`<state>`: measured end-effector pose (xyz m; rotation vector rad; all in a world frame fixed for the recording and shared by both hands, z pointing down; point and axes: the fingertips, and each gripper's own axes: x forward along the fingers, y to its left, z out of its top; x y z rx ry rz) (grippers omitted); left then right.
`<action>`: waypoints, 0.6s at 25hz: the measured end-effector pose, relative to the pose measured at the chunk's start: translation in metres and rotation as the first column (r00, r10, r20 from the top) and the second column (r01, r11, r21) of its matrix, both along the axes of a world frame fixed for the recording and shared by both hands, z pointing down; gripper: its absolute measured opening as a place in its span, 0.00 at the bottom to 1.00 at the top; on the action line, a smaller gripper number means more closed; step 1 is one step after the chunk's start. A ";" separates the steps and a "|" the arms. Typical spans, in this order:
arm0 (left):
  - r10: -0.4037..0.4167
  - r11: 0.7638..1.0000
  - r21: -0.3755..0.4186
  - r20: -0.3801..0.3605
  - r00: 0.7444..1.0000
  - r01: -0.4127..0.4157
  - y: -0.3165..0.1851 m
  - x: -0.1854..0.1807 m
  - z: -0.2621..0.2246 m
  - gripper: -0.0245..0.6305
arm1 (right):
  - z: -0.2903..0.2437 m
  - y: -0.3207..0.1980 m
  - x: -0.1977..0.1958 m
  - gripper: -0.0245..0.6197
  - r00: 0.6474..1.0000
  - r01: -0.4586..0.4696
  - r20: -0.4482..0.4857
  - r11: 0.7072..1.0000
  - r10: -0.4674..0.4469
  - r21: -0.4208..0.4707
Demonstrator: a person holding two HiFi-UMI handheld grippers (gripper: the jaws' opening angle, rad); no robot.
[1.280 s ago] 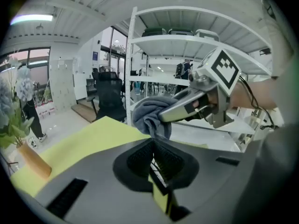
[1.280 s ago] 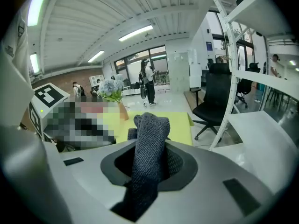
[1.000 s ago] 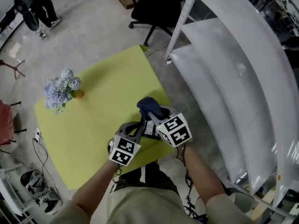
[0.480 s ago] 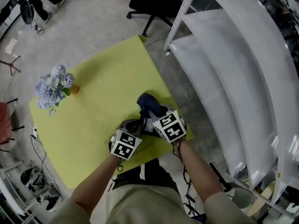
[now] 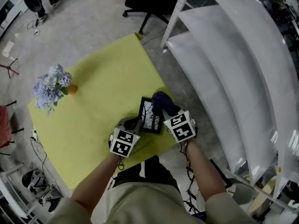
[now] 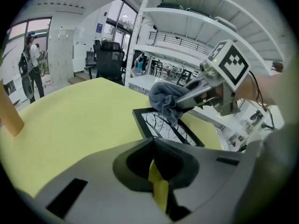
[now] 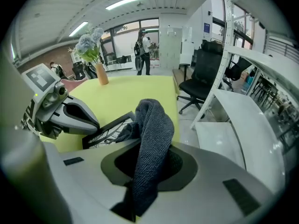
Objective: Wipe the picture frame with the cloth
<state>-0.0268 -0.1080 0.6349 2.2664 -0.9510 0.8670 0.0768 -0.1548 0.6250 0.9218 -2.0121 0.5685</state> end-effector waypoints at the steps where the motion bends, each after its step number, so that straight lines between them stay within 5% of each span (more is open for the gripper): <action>1: 0.000 1.000 -0.004 -0.003 1.000 0.000 0.000 0.000 0.000 0.05 | -0.002 0.001 0.004 0.17 1.000 -0.013 -0.004 1.000 0.013 0.002; 7: 0.006 0.999 -0.033 -0.005 1.000 -0.006 0.001 -0.001 -0.001 0.05 | -0.039 -0.002 -0.006 0.17 0.996 -0.035 0.080 0.997 0.030 0.063; 15: 0.019 0.997 -0.070 -0.007 1.000 -0.019 0.021 -0.008 -0.001 0.05 | -0.053 0.011 -0.074 0.17 0.966 0.026 0.257 0.999 -0.036 0.043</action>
